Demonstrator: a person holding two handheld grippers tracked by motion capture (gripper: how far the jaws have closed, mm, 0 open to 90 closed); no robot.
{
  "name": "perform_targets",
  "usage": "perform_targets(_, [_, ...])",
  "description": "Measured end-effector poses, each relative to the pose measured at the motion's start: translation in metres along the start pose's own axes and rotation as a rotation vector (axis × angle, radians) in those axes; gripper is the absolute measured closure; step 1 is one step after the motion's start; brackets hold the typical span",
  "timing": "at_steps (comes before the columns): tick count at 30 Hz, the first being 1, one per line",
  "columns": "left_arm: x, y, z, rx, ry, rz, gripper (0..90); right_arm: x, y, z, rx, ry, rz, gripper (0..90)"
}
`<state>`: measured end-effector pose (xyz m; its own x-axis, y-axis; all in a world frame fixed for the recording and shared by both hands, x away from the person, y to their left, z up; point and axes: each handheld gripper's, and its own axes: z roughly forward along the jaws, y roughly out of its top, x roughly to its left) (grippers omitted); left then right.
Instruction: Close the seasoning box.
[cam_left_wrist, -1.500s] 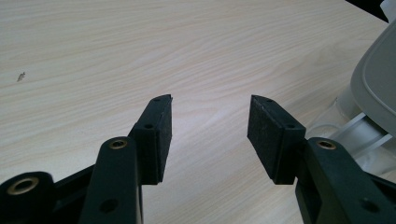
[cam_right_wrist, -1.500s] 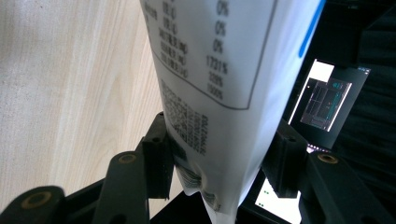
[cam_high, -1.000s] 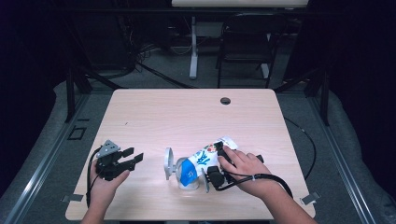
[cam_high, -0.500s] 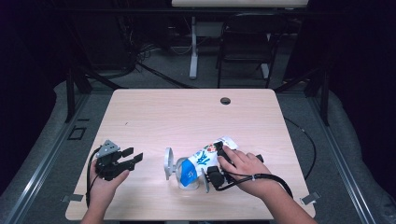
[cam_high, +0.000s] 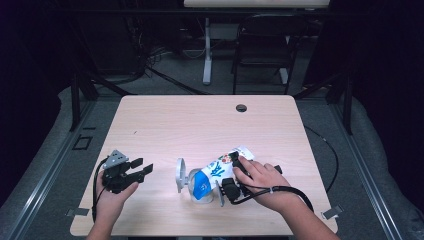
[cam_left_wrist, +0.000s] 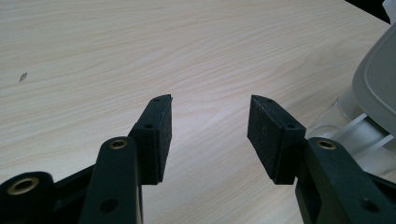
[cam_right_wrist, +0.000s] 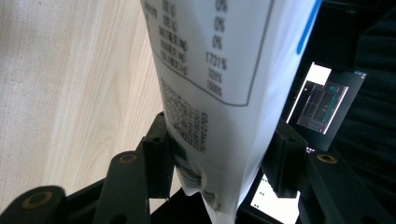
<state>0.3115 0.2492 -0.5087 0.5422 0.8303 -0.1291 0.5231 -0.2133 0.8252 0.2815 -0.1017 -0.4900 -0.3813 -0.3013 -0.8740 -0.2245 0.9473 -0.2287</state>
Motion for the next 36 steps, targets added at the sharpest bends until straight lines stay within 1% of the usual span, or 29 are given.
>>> perform_targets(34, [-0.0001, 0.0001, -0.0004, -0.002, 0.0, -0.003, 50.5, 0.0, 0.0001, -0.0001, -0.004, -0.003, -0.007, 51.7])
perform_targets(36, [-0.0002, 0.0002, -0.0005, -0.001, 0.0, -0.003, 50.5, -0.0002, 0.0003, -0.0005, 0.001, -0.005, -0.011, 51.7])
